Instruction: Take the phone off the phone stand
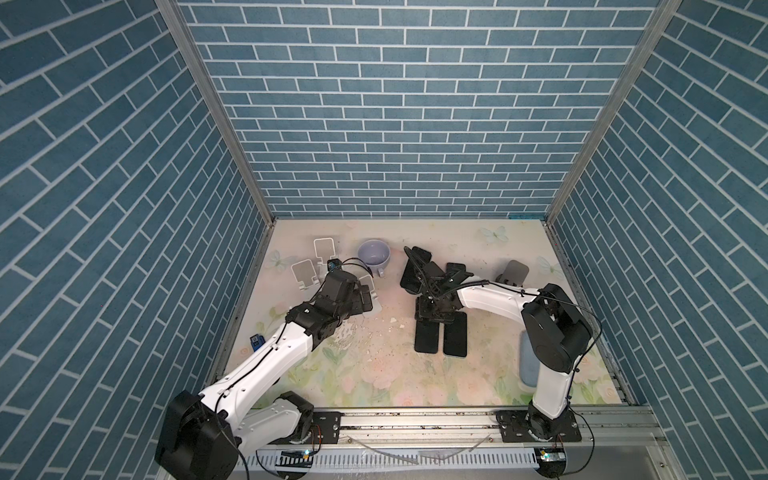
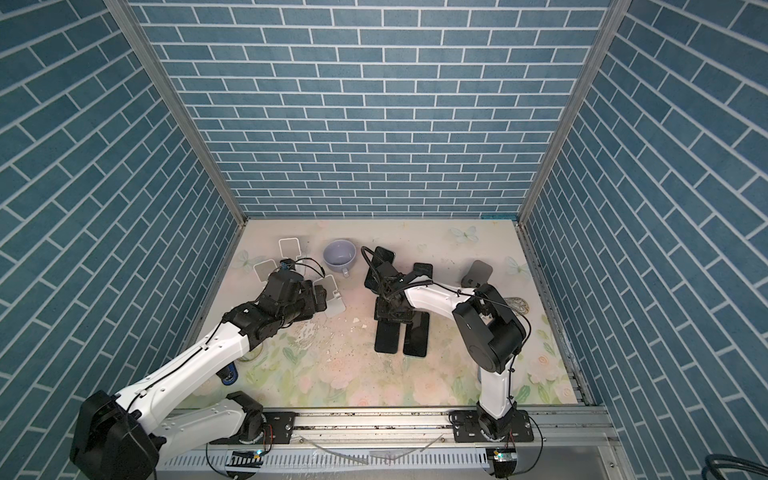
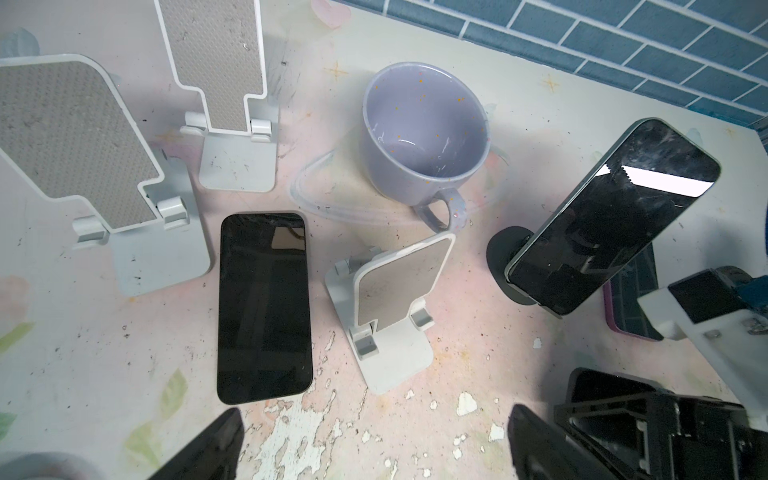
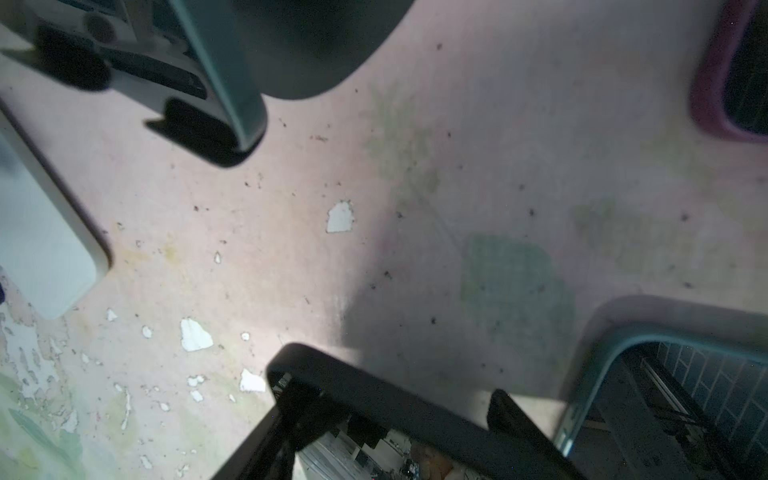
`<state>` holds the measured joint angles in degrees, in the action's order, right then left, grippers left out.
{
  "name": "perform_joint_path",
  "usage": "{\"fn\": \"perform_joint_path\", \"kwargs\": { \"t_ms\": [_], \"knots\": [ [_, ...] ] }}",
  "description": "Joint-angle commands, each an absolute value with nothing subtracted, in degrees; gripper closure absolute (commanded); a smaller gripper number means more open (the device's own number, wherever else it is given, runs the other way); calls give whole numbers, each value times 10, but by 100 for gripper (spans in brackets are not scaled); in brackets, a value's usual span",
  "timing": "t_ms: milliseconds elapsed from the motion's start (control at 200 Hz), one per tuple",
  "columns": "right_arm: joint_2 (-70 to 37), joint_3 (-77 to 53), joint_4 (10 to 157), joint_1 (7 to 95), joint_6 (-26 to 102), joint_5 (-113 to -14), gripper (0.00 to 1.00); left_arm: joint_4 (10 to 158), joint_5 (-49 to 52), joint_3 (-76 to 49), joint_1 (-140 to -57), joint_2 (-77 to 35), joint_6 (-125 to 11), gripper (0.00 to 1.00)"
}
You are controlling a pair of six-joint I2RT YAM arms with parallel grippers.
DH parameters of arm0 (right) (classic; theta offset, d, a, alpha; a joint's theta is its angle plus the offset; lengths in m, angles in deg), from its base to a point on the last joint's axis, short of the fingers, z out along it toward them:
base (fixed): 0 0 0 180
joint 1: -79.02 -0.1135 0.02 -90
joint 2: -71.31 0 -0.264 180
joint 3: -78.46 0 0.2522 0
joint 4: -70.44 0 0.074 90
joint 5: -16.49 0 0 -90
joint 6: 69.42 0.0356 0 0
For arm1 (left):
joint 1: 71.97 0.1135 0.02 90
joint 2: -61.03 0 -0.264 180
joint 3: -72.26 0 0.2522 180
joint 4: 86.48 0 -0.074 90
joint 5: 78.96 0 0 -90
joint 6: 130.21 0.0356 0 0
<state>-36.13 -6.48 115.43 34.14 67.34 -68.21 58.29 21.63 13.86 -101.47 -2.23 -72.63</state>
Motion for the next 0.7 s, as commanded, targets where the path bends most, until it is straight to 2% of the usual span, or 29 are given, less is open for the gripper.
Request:
{"fn": "perform_joint_path", "kwargs": {
  "t_ms": [0,695],
  "knots": [
    [-375,-51,1150,345,701,-688,42,588,215,145,-1019,-21,-728,0],
    [-372,-45,1171,344,710,-699,37,588,221,144,-1025,-24,-720,0]
  ]
}}
